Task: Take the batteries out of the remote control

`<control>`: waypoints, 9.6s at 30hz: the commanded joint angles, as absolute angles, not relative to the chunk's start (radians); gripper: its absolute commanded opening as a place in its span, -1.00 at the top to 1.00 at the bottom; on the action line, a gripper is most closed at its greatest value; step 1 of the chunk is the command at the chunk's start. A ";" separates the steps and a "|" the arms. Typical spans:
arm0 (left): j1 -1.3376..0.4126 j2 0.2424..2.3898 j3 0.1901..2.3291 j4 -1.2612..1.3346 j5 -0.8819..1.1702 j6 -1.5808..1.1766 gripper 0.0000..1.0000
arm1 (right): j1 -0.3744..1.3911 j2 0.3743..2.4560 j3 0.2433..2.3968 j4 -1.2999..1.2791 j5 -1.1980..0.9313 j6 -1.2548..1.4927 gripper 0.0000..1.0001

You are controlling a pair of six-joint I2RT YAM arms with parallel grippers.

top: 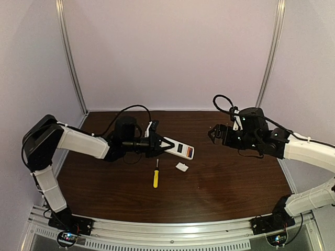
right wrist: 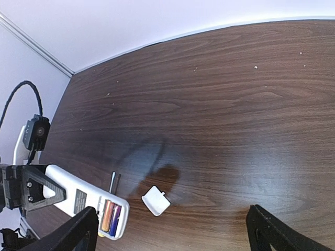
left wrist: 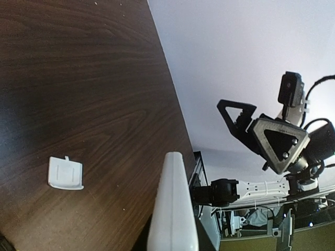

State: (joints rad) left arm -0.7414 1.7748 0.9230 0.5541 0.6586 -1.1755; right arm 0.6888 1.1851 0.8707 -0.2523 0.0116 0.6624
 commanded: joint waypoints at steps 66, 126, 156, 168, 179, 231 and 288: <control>-0.568 2.125 1.373 0.015 0.304 -0.779 -0.46 | 0.672 1.052 0.728 -0.280 0.085 0.678 -0.99; -0.871 2.024 1.324 -0.476 -0.037 -0.744 0.64 | 0.671 1.100 0.750 -0.290 0.070 0.614 -0.99; -0.869 1.640 1.066 -0.186 -0.050 -0.726 1.00 | 0.696 0.967 0.555 0.087 -0.131 0.620 -0.99; -0.822 1.404 0.817 0.147 0.067 -0.818 1.00 | 0.901 1.069 0.530 0.389 -0.115 0.541 -0.99; -0.804 1.395 0.676 0.504 0.195 -0.971 1.00 | 1.060 1.235 0.605 0.516 -0.081 0.462 -0.98; -0.804 1.528 0.666 1.004 0.248 -1.191 1.00 | 1.157 1.619 0.964 0.396 0.206 0.468 -0.02; -0.637 1.425 0.870 0.431 1.149 -0.526 -0.18 | 0.948 1.397 0.859 0.198 -0.804 0.383 1.00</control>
State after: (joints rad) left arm -0.6228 1.4178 0.8318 0.4541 1.1194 -0.5838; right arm 0.9501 1.3838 0.8467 0.1623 -0.7658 0.3626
